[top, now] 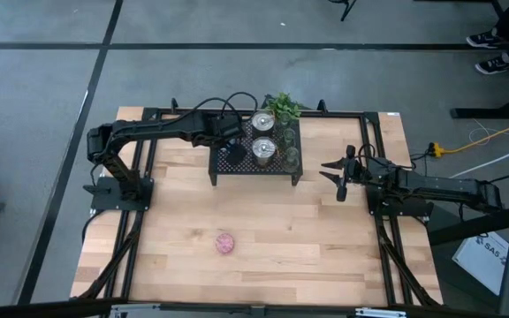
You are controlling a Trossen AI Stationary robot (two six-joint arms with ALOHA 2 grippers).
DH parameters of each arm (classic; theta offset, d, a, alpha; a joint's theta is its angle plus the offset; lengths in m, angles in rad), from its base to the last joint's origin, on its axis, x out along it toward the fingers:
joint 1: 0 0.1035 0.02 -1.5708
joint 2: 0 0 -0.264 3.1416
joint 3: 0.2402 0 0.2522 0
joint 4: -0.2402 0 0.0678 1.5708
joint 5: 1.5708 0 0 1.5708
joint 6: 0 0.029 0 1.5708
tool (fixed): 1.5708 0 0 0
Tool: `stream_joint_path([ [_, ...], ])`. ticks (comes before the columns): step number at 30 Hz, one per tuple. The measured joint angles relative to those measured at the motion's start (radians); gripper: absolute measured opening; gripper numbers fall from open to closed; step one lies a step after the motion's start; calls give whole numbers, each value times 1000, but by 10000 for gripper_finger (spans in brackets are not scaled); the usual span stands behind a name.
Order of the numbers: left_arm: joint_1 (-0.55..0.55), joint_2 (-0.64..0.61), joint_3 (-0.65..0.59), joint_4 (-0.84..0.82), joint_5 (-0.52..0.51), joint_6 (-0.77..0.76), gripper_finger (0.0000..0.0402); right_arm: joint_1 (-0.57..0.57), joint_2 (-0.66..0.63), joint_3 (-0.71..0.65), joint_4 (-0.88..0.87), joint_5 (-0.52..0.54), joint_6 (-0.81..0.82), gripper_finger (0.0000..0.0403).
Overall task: Pick & Place candle stick holders
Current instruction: Put the blue patterned scented candle aligned with the red patterned scented candle on the shelf
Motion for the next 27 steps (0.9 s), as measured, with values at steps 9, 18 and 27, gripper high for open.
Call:
stream_joint_path([
  [9, -4, 0, 0, 0, 0, 65, 321, 0, 0, 0, 0, 0, 0, 128],
  [18, -4, 0, 0, 0, -8, 59, 341, 0, 0, 0, 0, 0, 0, 128],
  [27, -5, -1, 0, 3, -8, 57, 343, 0, 0, 0, 0, 0, 0, 128],
])
